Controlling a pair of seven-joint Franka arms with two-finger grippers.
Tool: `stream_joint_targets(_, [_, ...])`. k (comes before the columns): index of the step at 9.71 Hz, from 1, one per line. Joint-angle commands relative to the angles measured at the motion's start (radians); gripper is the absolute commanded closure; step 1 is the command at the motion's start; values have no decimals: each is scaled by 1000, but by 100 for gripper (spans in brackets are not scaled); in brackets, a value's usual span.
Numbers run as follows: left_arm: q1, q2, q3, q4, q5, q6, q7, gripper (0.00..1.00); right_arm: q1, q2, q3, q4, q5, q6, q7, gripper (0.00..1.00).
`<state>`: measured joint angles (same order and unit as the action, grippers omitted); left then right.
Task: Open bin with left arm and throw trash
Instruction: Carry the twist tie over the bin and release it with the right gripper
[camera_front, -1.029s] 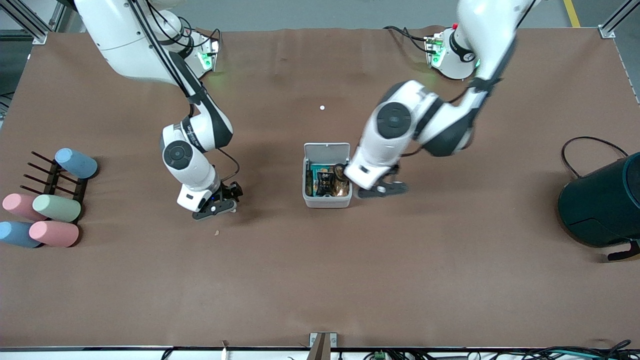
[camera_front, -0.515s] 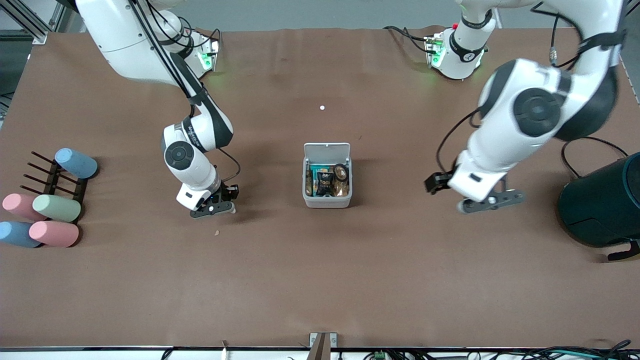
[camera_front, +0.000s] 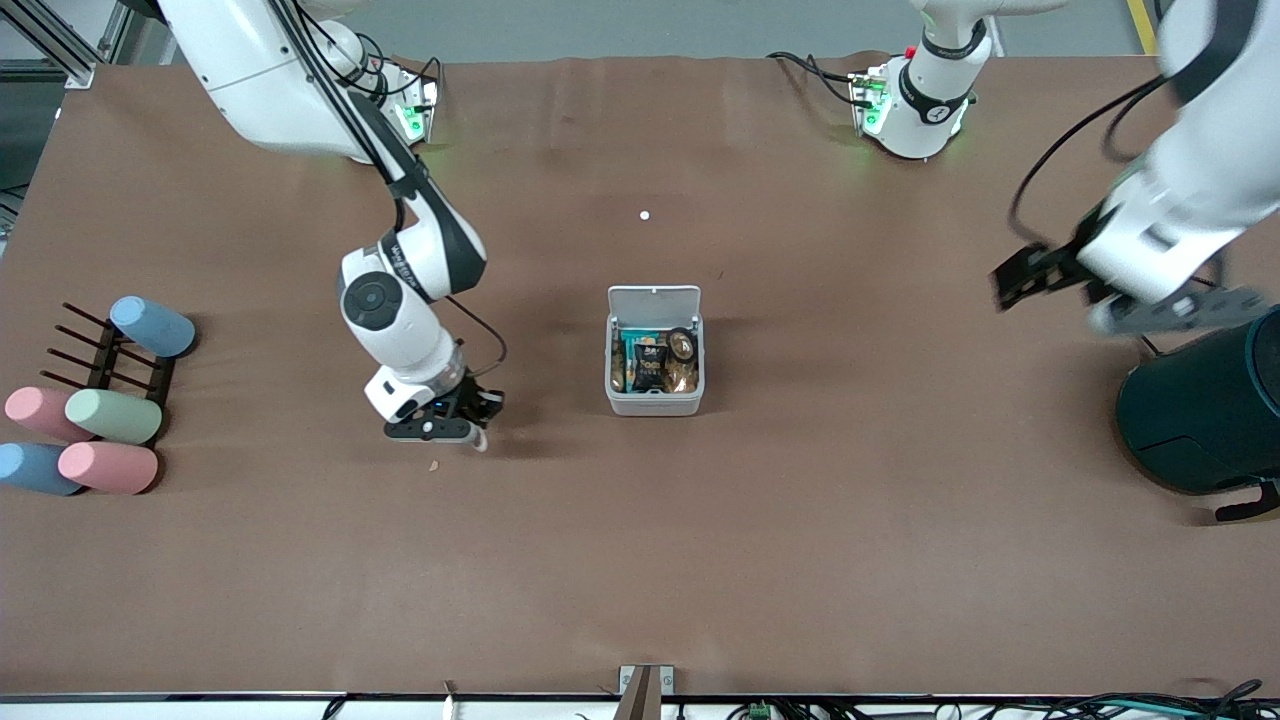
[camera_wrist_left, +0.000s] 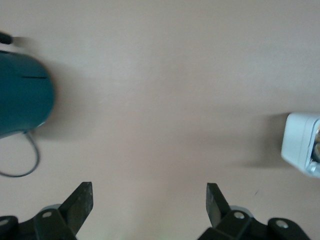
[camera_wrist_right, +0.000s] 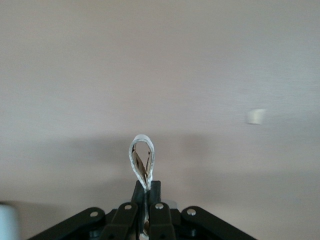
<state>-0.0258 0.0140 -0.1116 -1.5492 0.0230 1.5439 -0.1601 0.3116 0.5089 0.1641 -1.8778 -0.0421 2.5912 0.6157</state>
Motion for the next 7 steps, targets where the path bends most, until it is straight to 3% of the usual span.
stream_joint_targets(1, [-17, -60, 84, -49, -17, -15, 107, 0, 20, -9, 102, 190, 13, -178, 200, 100])
stream_joint_targets(2, [-23, -46, 116, -43, -12, -4, 196, 0, 67, -7, 109, 225, 13, -213, 252, 100])
stream_joint_targets(5, [-35, -46, 119, -35, -8, 13, 191, 0, 213, -3, 107, 240, 13, -204, 348, 100])
stream_joint_targets(7, [-25, -30, 121, -7, -5, -13, 176, 0, 242, 8, 107, 238, 11, -203, 354, 99])
